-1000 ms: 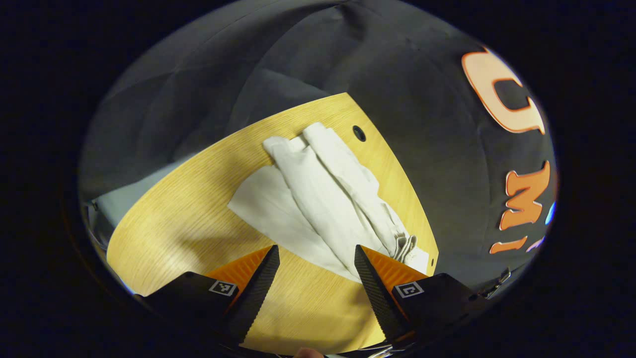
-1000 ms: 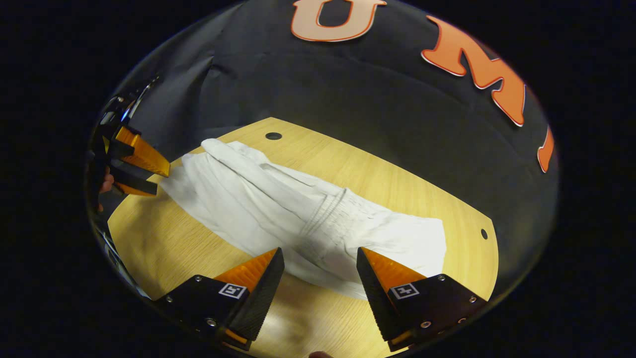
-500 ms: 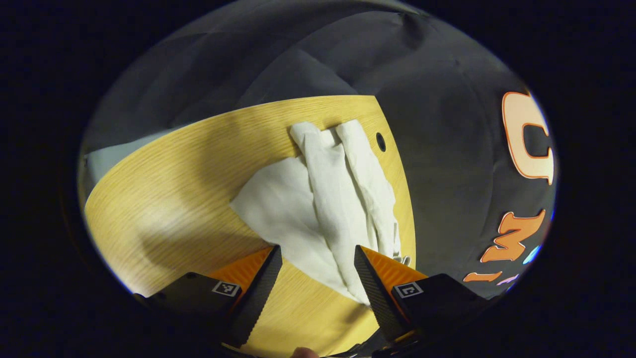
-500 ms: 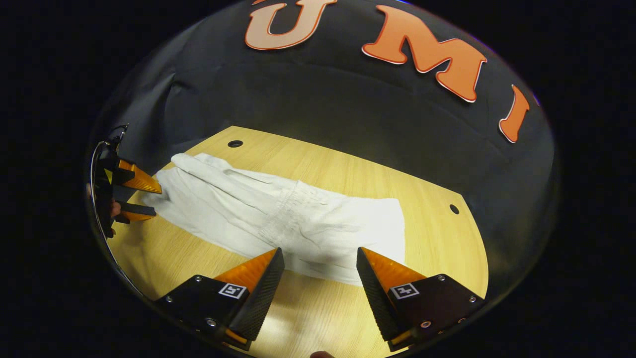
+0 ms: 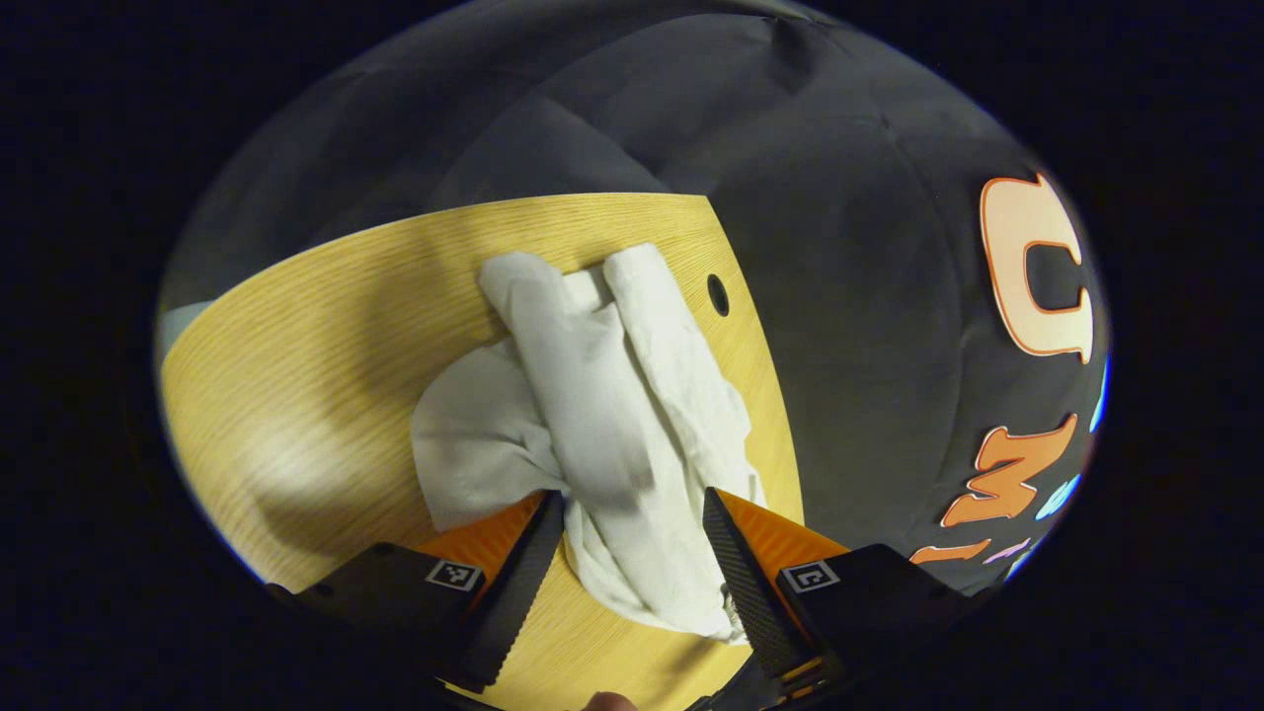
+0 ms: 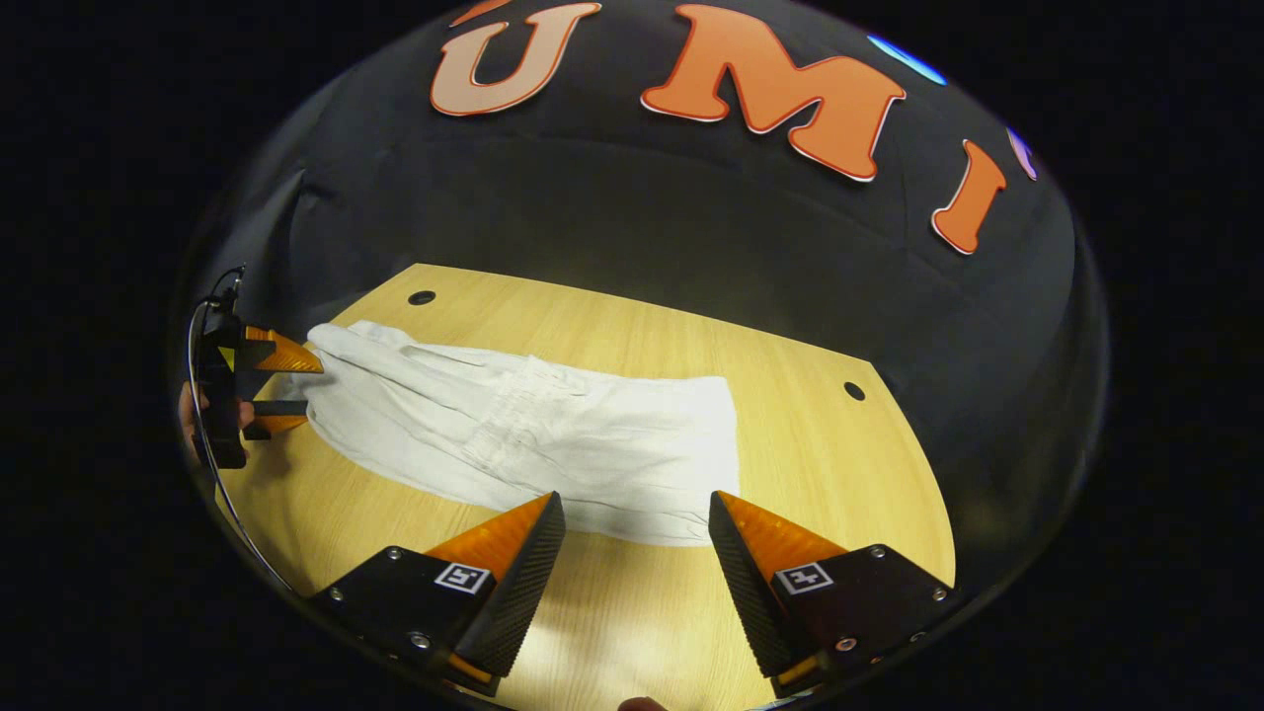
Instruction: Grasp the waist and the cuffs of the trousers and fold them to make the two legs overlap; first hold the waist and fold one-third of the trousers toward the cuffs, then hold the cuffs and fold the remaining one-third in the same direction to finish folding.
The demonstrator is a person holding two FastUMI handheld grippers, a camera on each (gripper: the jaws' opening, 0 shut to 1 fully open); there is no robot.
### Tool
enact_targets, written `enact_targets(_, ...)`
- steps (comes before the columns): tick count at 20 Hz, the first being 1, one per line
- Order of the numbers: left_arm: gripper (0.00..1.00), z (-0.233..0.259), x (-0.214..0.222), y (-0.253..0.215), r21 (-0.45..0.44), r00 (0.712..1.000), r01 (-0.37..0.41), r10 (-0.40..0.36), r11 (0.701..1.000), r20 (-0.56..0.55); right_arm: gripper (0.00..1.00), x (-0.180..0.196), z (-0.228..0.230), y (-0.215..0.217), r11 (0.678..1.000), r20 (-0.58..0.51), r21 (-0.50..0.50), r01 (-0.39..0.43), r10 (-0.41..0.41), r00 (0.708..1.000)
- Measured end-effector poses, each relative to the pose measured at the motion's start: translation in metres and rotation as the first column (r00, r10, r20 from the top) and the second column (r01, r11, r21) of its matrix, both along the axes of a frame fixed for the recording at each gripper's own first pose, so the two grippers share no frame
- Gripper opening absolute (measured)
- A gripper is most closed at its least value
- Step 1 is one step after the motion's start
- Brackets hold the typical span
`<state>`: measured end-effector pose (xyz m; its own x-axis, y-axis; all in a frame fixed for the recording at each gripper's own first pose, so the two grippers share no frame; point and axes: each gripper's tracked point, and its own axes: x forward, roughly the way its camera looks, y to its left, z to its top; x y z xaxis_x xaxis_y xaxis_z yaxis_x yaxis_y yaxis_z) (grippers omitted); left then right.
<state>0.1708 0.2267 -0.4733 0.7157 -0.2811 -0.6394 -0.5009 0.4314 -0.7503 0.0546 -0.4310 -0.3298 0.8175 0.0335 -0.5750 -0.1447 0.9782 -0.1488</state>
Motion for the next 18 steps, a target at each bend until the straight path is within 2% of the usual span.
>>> enact_targets(4,0.90,-0.003,0.020,-0.003,-0.022,0.997,-0.026,0.027,0.999,0.071,0.90,-0.010,0.000,-0.026,0.999,-0.014,0.010,0.051,-0.051,0.999)
enact_targets(6,0.82,-0.016,0.019,-0.001,-0.005,0.998,-0.026,0.026,1.000,0.048,0.90,-0.013,0.001,-0.042,0.996,-0.015,0.020,0.083,-0.083,0.996)
enact_targets(10,0.11,-0.026,0.011,0.000,0.014,0.999,-0.053,0.053,0.999,-0.006,0.90,-0.018,0.003,-0.069,0.991,-0.014,0.043,0.128,-0.128,0.992)
enact_targets(12,0.13,-0.017,0.015,-0.001,0.030,0.999,-0.033,0.033,0.999,0.002,0.89,-0.016,0.000,-0.077,0.988,-0.022,0.070,0.138,-0.136,0.990)
enact_targets(14,0.07,0.003,0.020,-0.004,0.042,0.998,-0.034,0.032,0.999,0.060,0.90,-0.014,0.000,-0.080,0.987,-0.020,0.089,0.130,-0.129,0.991)
enact_targets(18,0.09,0.041,0.012,-0.011,0.142,0.993,-0.006,-0.011,0.990,0.121,0.90,-0.007,0.002,-0.092,0.989,-0.007,0.107,0.105,-0.105,0.994)
